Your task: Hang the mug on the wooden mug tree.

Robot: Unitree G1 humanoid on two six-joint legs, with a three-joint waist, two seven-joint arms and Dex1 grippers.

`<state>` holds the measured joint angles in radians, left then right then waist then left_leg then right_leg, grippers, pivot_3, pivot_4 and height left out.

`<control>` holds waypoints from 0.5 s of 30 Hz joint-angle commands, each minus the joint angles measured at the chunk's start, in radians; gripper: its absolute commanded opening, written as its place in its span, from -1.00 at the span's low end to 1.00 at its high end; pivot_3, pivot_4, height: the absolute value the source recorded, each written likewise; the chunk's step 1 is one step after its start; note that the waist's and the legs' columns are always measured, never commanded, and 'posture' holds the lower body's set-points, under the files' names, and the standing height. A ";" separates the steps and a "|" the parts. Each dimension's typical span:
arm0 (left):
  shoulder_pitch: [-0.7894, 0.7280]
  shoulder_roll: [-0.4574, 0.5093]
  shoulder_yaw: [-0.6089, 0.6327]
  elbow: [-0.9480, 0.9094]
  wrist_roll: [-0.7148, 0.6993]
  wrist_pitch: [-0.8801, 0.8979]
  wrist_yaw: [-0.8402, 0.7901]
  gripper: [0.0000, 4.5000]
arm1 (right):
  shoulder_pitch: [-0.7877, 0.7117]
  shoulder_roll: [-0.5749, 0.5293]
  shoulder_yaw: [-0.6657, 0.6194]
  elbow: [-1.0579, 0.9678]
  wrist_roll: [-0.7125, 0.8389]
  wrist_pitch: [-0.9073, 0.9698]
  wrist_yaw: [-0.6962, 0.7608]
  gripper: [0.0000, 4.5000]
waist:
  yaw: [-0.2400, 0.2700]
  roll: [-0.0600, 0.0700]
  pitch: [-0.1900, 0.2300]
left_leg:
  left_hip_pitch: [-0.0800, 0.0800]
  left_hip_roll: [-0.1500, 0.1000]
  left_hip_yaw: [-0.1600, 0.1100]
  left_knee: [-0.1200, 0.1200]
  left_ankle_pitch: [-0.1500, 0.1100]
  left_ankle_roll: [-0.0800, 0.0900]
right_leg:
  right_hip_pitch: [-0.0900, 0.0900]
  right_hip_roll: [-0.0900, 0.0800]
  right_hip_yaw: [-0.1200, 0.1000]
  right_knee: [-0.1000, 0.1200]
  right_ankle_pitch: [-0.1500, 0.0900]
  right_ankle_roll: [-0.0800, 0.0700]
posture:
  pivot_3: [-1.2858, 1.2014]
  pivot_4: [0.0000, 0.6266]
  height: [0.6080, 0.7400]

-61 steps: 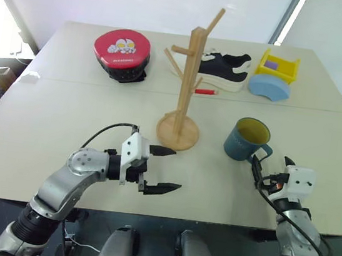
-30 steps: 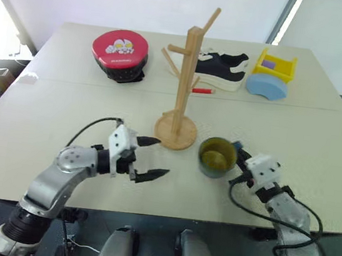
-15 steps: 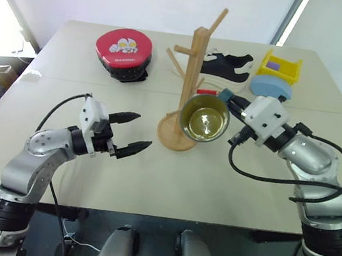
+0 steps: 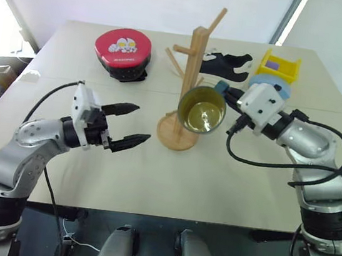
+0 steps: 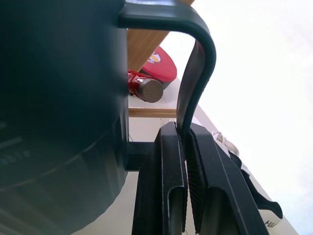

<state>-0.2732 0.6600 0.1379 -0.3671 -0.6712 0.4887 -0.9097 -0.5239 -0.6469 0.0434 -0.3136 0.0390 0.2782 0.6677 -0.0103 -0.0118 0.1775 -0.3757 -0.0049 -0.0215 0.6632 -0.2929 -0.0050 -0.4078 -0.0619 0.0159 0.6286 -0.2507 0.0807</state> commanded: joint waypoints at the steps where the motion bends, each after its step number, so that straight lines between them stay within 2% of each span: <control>1: -0.038 0.010 0.040 -0.047 -0.050 0.014 0.013 1.00 | -0.054 0.005 0.020 0.012 -0.015 -0.002 0.004 -0.98 | -0.002 0.000 0.000 | 0.000 0.000 0.000 0.000 0.000 0.000 | 0.000 0.000 0.000 0.000 0.000 0.000 | 0.03 -0.52 0.92; 10: -0.042 0.016 0.040 -0.070 -0.062 0.027 0.029 1.00 | -0.095 0.013 0.072 0.065 -0.056 0.015 0.004 -0.98 | -0.003 0.000 0.000 | 0.000 0.000 0.000 0.000 0.000 0.000 | 0.000 0.000 0.000 0.000 0.000 0.001 | 0.03 -0.52 0.92; 11: -0.041 0.016 0.042 -0.071 -0.063 0.028 0.032 1.00 | -0.096 0.010 0.072 0.066 -0.057 0.016 0.006 -0.76 | -0.003 0.000 0.000 | 0.000 0.000 0.000 0.000 0.000 0.000 | 0.000 0.000 0.000 0.000 0.000 0.000 | 0.03 -0.52 0.92; 13: -0.040 0.016 0.043 -0.073 -0.063 0.028 0.034 1.00 | -0.098 0.008 0.069 0.066 -0.058 0.017 0.008 -0.61 | -0.002 0.000 0.000 | 0.000 0.000 0.000 0.000 0.000 0.000 | 0.000 0.000 0.000 0.000 0.000 0.000 | 0.03 -0.52 0.92; 15: -0.040 0.017 0.043 -0.074 -0.064 0.028 0.037 1.00 | -0.101 0.003 0.061 0.063 -0.060 0.009 0.007 -0.13 | -0.002 0.000 0.000 | 0.000 0.000 0.000 0.000 0.000 0.000 | 0.000 0.000 0.000 0.000 0.000 0.001 | 0.03 -0.52 0.92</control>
<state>-0.3080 0.6647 0.1502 -0.4079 -0.7201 0.5207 -0.8756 -0.5965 -0.6374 0.1336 -0.2295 -0.0192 0.2985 0.6752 -0.0124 -0.0118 0.1775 -0.3757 -0.0050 -0.0213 0.6632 -0.2929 -0.0050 -0.4080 -0.0618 0.0160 0.6285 -0.2504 0.0813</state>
